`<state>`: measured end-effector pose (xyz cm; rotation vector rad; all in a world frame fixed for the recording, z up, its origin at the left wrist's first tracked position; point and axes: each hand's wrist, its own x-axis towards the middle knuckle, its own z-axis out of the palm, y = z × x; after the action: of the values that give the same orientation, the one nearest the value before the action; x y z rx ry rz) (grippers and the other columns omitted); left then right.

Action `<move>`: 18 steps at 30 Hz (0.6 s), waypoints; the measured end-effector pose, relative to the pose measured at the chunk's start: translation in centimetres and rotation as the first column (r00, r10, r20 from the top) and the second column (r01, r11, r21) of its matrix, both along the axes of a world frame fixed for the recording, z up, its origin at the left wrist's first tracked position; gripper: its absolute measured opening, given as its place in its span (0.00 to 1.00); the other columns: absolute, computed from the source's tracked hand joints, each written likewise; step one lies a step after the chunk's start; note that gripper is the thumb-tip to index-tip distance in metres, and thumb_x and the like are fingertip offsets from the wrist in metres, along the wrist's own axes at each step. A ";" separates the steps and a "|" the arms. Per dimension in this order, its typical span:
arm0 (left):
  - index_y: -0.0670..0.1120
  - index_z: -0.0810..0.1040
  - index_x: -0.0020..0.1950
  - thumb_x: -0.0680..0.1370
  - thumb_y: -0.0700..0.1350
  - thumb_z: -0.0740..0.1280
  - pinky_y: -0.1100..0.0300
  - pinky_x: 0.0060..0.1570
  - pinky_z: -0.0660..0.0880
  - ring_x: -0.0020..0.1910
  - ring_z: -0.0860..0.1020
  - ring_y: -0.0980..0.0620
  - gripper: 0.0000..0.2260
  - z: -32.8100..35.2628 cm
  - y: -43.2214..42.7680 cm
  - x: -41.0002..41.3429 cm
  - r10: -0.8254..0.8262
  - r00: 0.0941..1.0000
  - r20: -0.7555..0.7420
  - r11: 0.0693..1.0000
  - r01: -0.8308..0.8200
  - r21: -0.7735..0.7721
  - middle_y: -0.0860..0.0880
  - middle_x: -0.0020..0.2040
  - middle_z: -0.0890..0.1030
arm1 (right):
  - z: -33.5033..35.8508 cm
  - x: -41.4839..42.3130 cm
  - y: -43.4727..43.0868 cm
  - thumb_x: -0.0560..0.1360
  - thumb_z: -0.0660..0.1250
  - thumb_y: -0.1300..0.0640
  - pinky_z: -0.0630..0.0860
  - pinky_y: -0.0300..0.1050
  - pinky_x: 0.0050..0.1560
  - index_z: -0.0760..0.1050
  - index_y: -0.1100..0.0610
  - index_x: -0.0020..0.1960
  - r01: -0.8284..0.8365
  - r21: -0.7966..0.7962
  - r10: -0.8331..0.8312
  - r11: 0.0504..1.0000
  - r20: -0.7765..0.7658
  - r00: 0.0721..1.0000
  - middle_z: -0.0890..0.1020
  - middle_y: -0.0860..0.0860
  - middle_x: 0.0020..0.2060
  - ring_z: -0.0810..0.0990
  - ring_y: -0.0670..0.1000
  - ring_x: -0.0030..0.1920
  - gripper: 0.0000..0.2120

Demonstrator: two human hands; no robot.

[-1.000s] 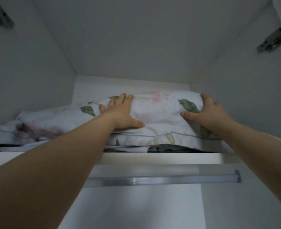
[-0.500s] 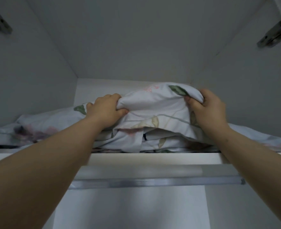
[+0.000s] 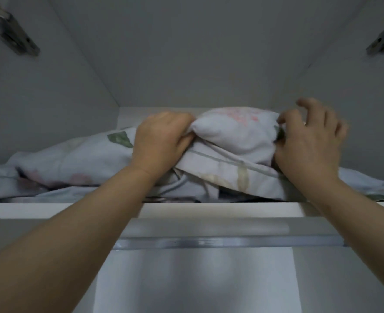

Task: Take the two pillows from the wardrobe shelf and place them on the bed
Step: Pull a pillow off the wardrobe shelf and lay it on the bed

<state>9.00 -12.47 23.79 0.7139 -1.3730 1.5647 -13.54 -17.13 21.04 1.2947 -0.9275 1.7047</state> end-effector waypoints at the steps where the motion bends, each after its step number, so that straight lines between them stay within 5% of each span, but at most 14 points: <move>1: 0.42 0.81 0.42 0.73 0.49 0.62 0.56 0.38 0.64 0.35 0.80 0.42 0.12 -0.4 0.1 -0.4 0.007 0.999 0.048 1.000 -0.005 -0.030 0.42 0.36 0.83 | 0.1 0.2 0.8 0.66 0.62 0.61 0.59 0.50 0.56 0.76 0.59 0.52 -0.046 -0.023 0.044 0.999 -0.054 0.998 0.74 0.60 0.63 0.71 0.64 0.61 0.15; 4: 0.44 0.80 0.41 0.71 0.53 0.65 0.59 0.37 0.65 0.36 0.80 0.44 0.12 -1.1 0.7 -1.4 -0.045 0.996 0.072 0.993 0.037 0.112 0.45 0.36 0.83 | 0.8 1.9 3.6 0.63 0.60 0.47 0.60 0.51 0.63 0.70 0.51 0.64 -0.239 0.182 0.283 0.954 -0.282 0.917 0.74 0.52 0.65 0.66 0.57 0.67 0.28; 7: 0.49 0.78 0.52 0.68 0.57 0.71 0.54 0.50 0.70 0.53 0.77 0.46 0.17 -1.1 0.8 -0.6 -0.027 0.996 -0.085 0.898 0.061 0.436 0.50 0.50 0.82 | 1.1 3.4 3.5 0.60 0.61 0.35 0.52 0.55 0.70 0.57 0.44 0.71 -0.033 0.458 0.267 0.889 -0.456 0.849 0.64 0.46 0.72 0.57 0.52 0.73 0.41; 11: 0.60 0.64 0.68 0.63 0.65 0.71 0.45 0.68 0.59 0.70 0.63 0.50 0.36 -1.8 1.5 2.2 0.295 0.953 -0.066 0.789 -0.204 0.579 0.57 0.70 0.66 | 0.6 4.1 1.7 0.62 0.67 0.34 0.47 0.63 0.72 0.48 0.42 0.74 0.159 0.492 0.135 0.856 -0.509 0.850 0.54 0.46 0.76 0.51 0.54 0.76 0.47; 14: 0.63 0.52 0.72 0.59 0.69 0.70 0.37 0.69 0.54 0.74 0.56 0.48 0.46 -2.0 2.0 4.3 0.435 0.887 -0.153 0.715 -0.237 0.657 0.55 0.74 0.56 | 0.8 4.9 1.8 0.62 0.67 0.34 0.49 0.65 0.70 0.47 0.41 0.74 0.173 0.480 0.098 0.860 -0.487 0.868 0.53 0.48 0.76 0.52 0.55 0.75 0.48; 18: 0.60 0.51 0.73 0.62 0.66 0.71 0.46 0.61 0.67 0.67 0.69 0.43 0.46 -1.9 2.1 5.5 0.499 0.833 -0.238 0.649 -0.178 0.740 0.49 0.70 0.70 | 1.2 6.4 2.1 0.63 0.65 0.32 0.61 0.59 0.64 0.52 0.43 0.72 0.113 0.475 0.127 0.873 -0.445 0.886 0.70 0.50 0.69 0.67 0.57 0.68 0.43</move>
<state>14.50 -10.37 21.92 1.7792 -1.5290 1.0042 -7.13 -15.03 22.19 1.9379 -1.0923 1.0954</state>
